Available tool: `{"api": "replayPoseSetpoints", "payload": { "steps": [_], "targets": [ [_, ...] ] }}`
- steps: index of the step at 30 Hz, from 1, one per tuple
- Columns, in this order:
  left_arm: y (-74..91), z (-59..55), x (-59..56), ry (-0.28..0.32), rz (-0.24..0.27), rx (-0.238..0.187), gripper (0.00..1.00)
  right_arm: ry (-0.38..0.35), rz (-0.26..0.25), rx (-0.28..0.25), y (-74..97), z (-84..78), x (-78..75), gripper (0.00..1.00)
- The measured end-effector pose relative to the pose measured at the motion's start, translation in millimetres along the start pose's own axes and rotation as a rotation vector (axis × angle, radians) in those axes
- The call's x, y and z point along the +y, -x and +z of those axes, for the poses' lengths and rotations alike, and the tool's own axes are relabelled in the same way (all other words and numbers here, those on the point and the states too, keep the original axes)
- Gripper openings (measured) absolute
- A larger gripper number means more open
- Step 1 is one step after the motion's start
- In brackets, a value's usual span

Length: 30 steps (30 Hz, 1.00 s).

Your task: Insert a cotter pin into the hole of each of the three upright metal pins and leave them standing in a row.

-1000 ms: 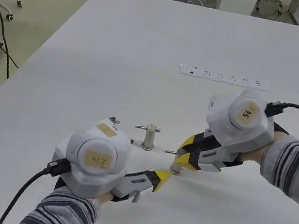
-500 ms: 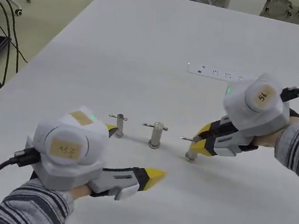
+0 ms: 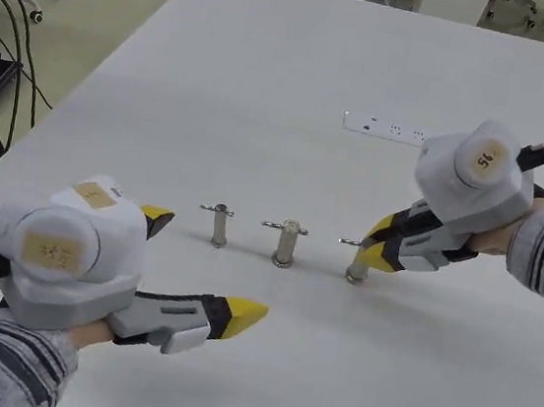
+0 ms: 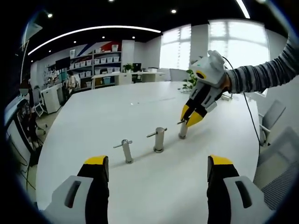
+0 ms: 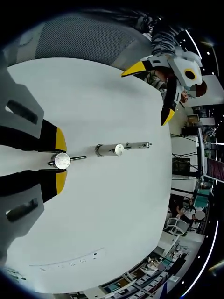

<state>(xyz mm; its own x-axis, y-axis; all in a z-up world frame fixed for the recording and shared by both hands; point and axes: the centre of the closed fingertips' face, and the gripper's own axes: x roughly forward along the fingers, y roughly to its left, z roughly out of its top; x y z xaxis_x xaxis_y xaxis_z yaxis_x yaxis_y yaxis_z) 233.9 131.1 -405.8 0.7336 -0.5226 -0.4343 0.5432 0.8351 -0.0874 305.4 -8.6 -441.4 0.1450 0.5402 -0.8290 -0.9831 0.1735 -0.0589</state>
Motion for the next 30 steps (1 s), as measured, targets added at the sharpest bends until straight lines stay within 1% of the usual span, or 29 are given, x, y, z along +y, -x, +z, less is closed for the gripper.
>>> {"api": "replayPoseSetpoints", "payload": {
  "steps": [3, 7, 9, 12, 15, 18, 23, 25, 30],
  "targets": [
    [1.5, 0.6, 2.9, 0.004, 0.003, -0.007, 0.89, 0.002, 0.003, 0.004, -1.2, -2.7, -1.2, 0.08],
    [3.4, 0.1, 7.0, -0.019, 0.015, -0.001, 0.9, 0.004, 0.01, -0.008, -0.5, -3.1, -2.8, 0.08],
    [3.7, -0.1, 8.3, -0.015, 0.015, -0.002, 0.91, 0.024, 0.018, -0.001, -0.4, -3.9, -2.9, 0.08],
    [3.7, -1.3, 9.3, -0.01, 0.021, 0.0, 0.91, -0.046, 0.015, -0.005, -0.6, -5.1, -6.0, 0.08],
    [3.4, -4.7, 12.0, 0.003, 0.038, 0.01, 0.91, 0.003, 0.017, -0.01, -1.1, -5.5, -5.6, 0.09],
    [3.4, -6.5, 11.9, 0.013, 0.04, 0.011, 0.91, 0.002, 0.021, -0.013, -1.3, -5.4, -5.7, 0.09],
    [3.7, -12.1, 10.8, 0.014, 0.042, 0.029, 0.91, 0.0, 0.033, -0.026, -1.9, -5.7, -6.1, 0.09],
    [3.7, -13.7, 10.5, 0.013, 0.04, 0.035, 0.91, -0.012, 0.039, -0.034, -2.5, -5.9, -6.4, 0.09],
    [3.8, -12.7, 9.9, 0.012, 0.038, 0.034, 0.91, -0.005, 0.053, -0.048, -2.9, -5.2, -5.3, 0.08]
  ]
}}
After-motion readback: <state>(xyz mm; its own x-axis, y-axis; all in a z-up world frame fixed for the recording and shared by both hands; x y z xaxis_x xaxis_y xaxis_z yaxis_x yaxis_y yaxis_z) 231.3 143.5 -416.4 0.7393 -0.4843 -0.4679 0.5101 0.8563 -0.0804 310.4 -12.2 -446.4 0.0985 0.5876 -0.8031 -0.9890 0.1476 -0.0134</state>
